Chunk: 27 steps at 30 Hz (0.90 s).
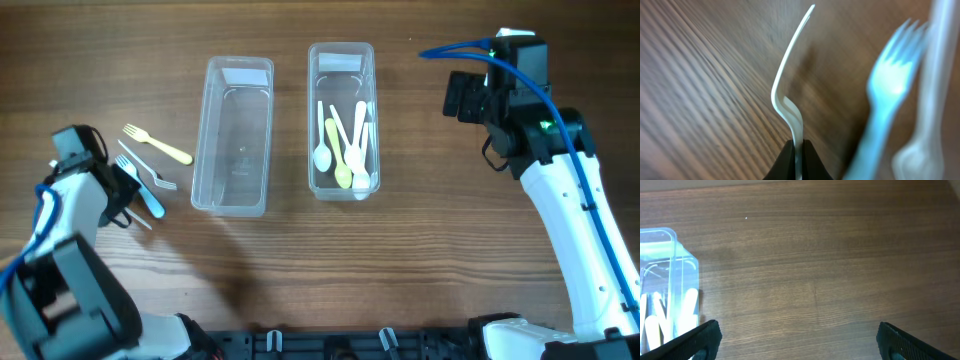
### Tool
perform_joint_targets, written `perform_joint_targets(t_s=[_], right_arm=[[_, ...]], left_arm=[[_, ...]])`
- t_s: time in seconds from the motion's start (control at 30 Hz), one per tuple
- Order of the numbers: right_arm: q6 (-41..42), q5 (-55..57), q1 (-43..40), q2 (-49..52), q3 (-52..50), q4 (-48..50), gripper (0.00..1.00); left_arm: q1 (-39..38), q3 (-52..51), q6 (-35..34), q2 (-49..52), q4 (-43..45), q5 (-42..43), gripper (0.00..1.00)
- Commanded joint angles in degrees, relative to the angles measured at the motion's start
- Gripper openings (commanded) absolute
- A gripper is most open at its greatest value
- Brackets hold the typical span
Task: Pack container
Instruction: 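Reach the left gripper to the forks and grasp a white fork, then place the white fork into the left container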
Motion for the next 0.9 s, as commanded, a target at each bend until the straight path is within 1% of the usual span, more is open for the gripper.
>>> perform_joint_targets(t_s=[0.0, 0.07, 0.1, 0.17, 0.2, 0.27, 0.3, 0.37, 0.4, 0.43, 0.5, 0.57, 0.6, 0.63, 0.7, 0.73, 0.77, 0.8, 0.87], right_arm=[[-0.72, 1.36, -0.13, 0.07, 0.9, 0.11, 1.0], [-0.74, 1.36, -0.13, 0.07, 0.9, 0.11, 1.0], [-0.74, 1.36, -0.13, 0.07, 0.9, 0.11, 1.0], [-0.72, 1.36, -0.13, 0.07, 0.9, 0.11, 1.0], [-0.76, 1.36, -0.13, 0.07, 0.9, 0.11, 1.0], [-0.74, 1.36, -0.13, 0.07, 0.9, 0.11, 1.0], [-0.74, 1.36, -0.13, 0.07, 0.9, 0.11, 1.0], [-0.74, 1.36, -0.13, 0.07, 0.9, 0.11, 1.0], [-0.72, 1.36, -0.13, 0.07, 0.9, 0.11, 1.0], [-0.72, 1.36, -0.13, 0.07, 0.9, 0.11, 1.0], [-0.72, 1.36, -0.13, 0.07, 0.9, 0.11, 1.0], [-0.72, 1.36, -0.13, 0.07, 0.9, 0.11, 1.0], [-0.72, 1.36, -0.13, 0.07, 0.9, 0.11, 1.0], [-0.74, 1.36, -0.13, 0.07, 0.9, 0.11, 1.0], [-0.72, 1.36, -0.13, 0.07, 0.9, 0.11, 1.0], [-0.74, 1.36, -0.13, 0.07, 0.9, 0.11, 1.0], [-0.74, 1.36, -0.13, 0.07, 0.9, 0.11, 1.0], [-0.72, 1.36, -0.13, 0.07, 0.9, 0.11, 1.0], [-0.72, 1.36, -0.13, 0.07, 0.9, 0.11, 1.0]], left_arm=[[0.15, 4.22, 0.09, -14.14, 0.37, 6.32, 0.04], [0.13, 4.22, 0.13, -20.06, 1.09, 14.67, 0.04], [0.13, 4.22, 0.15, -23.54, 1.27, 21.51, 0.04], [-0.66, 4.22, 1.27, -25.99, 1.75, 27.98, 0.04], [-2.62, 4.22, 7.08, -26.43, 2.99, 33.55, 0.04], [-5.9, 4.22, 12.9, -26.1, 4.09, 36.92, 0.04], [-8.59, 4.22, 16.74, -25.64, 4.52, 37.4, 0.04], [-12.87, 4.22, 22.01, -24.61, 5.2, 37.35, 0.04], [-16.2, 4.22, 24.87, -23.34, 6.14, 37.31, 0.05], [-18.99, 4.22, 25.64, -22.01, 7.17, 36.54, 0.1], [-22.93, 4.22, 25.64, -18.97, 8.7, 33.66, 0.1], [-25.83, 4.22, 25.62, -14.34, 9.92, 32.33, 0.08], [-26.51, 4.22, 25.59, -12.11, 10.19, 32.35, 0.13], [-26.6, 4.22, 25.57, -10.99, 10.25, 32.41, 0.37], [-26.53, 4.22, 25.59, -10.67, 11.08, 32.28, 0.43], [-26.43, 4.24, 25.59, -11.45, 11.98, 32.15, 0.56], [-26.32, 4.28, 25.55, -12.39, 12.41, 31.61, 0.56], [-25.7, 4.61, 23.76, -15.19, 12.35, 28.11, 0.54], [-24.52, 4.61, 18.1, -19.34, 11.98, 21.07, 0.54]])
